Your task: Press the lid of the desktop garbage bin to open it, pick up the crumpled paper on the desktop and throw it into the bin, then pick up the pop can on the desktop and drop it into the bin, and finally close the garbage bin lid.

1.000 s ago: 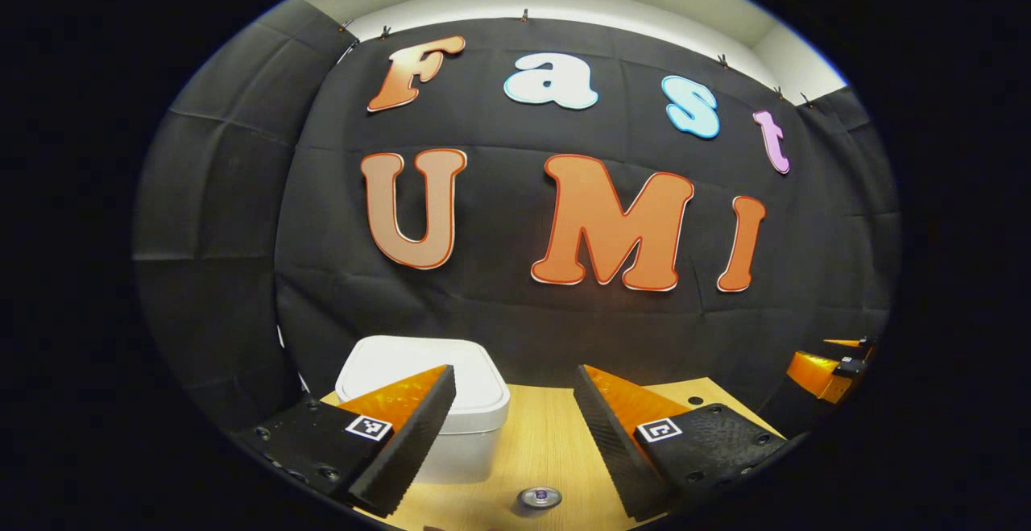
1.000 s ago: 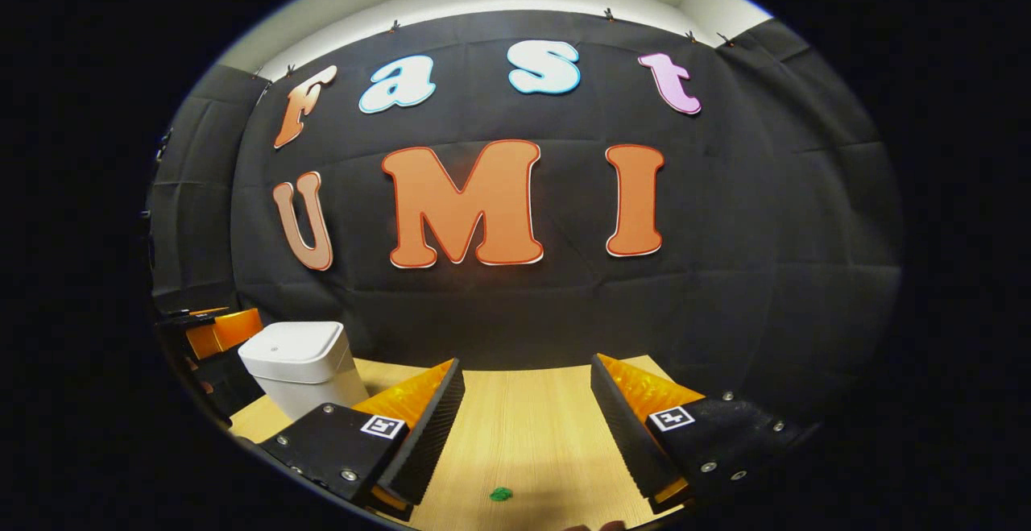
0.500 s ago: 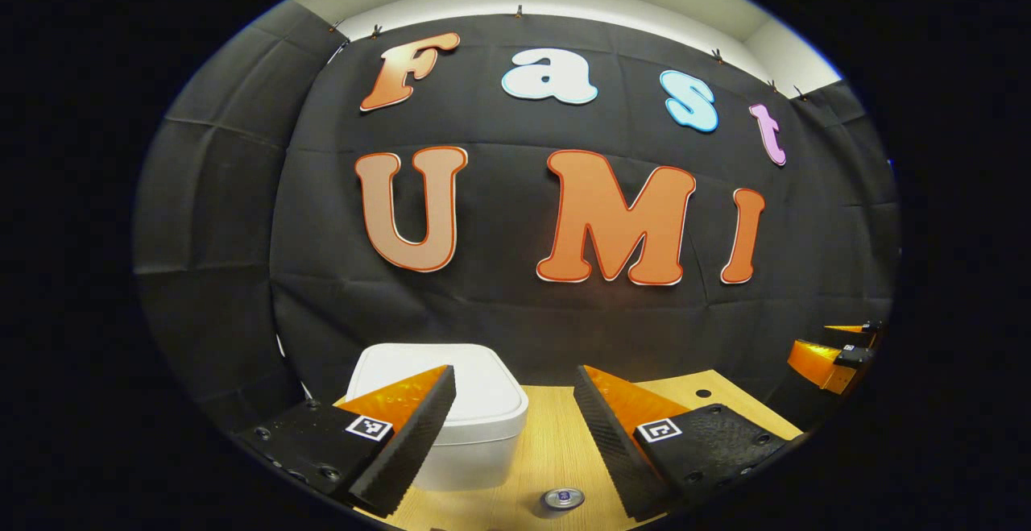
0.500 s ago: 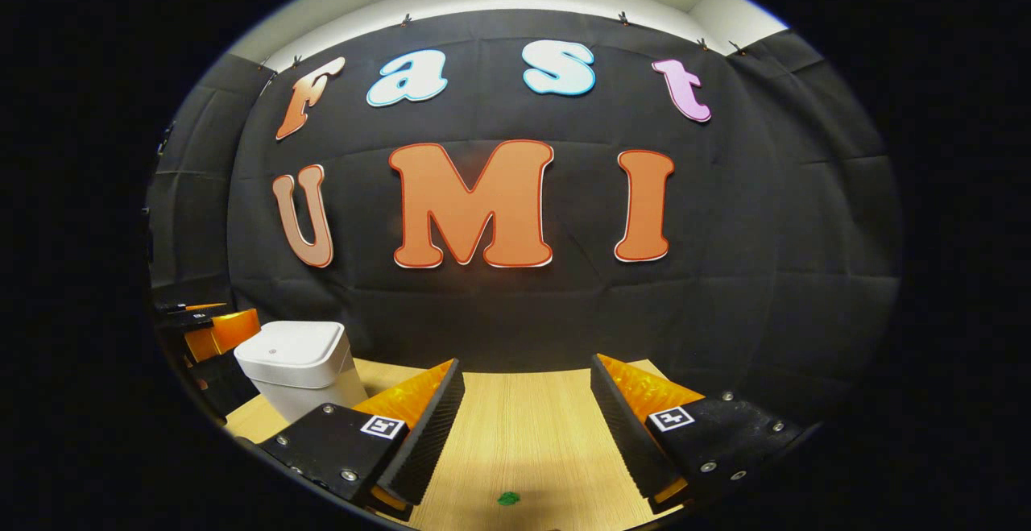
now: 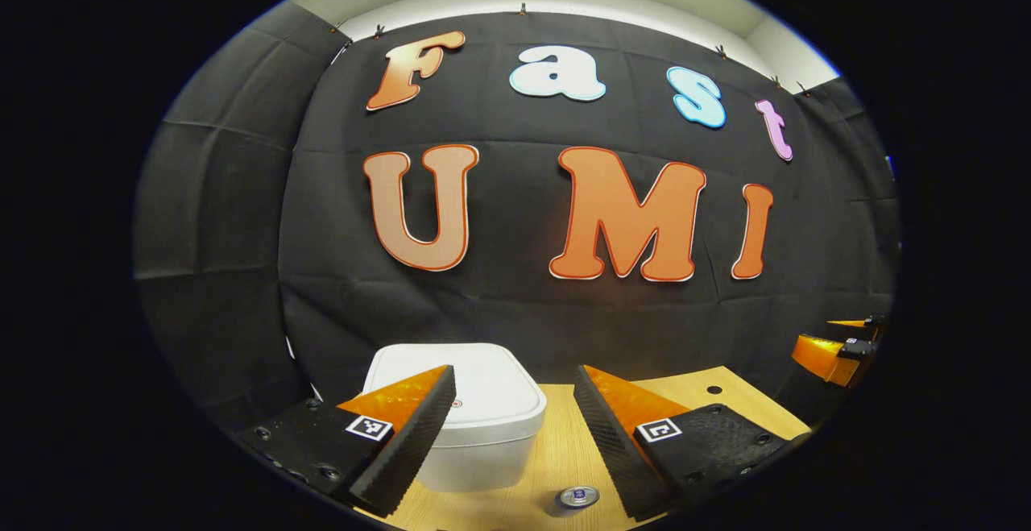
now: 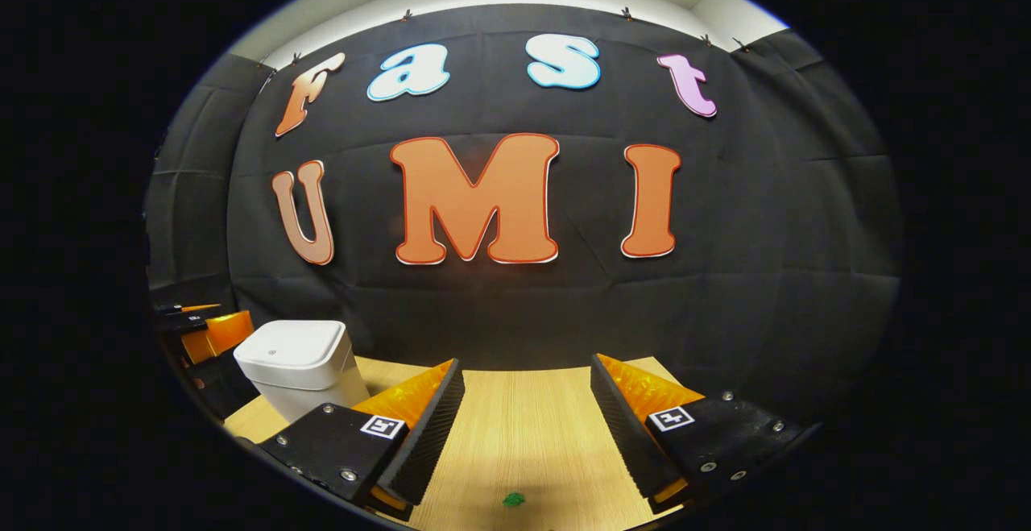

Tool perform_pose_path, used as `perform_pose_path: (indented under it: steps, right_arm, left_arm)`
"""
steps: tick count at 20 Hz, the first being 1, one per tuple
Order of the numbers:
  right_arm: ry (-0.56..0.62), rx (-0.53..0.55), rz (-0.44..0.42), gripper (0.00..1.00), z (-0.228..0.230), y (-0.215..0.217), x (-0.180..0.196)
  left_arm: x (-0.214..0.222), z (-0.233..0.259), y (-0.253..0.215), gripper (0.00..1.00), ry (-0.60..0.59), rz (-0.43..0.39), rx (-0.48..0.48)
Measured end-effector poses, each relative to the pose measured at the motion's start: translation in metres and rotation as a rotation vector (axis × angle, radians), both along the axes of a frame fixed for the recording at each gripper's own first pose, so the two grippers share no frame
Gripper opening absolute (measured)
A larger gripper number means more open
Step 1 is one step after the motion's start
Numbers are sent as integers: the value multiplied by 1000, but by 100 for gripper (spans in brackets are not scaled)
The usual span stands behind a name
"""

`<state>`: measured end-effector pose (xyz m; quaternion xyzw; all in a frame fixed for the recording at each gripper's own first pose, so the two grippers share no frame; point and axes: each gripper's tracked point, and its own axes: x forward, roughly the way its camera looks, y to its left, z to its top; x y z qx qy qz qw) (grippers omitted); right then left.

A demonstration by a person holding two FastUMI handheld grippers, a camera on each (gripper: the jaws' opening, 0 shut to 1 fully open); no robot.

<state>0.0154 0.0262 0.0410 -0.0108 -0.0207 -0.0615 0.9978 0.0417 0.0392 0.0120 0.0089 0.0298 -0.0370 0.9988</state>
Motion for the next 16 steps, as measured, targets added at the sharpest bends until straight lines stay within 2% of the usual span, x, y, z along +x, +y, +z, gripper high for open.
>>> perform_pose_path:
  steps: [16]
  right_arm:
    - [8,9,-7,94,-1,-12,-7]
  left_arm:
    - [-1,12,-5,94,-15,-14,11]
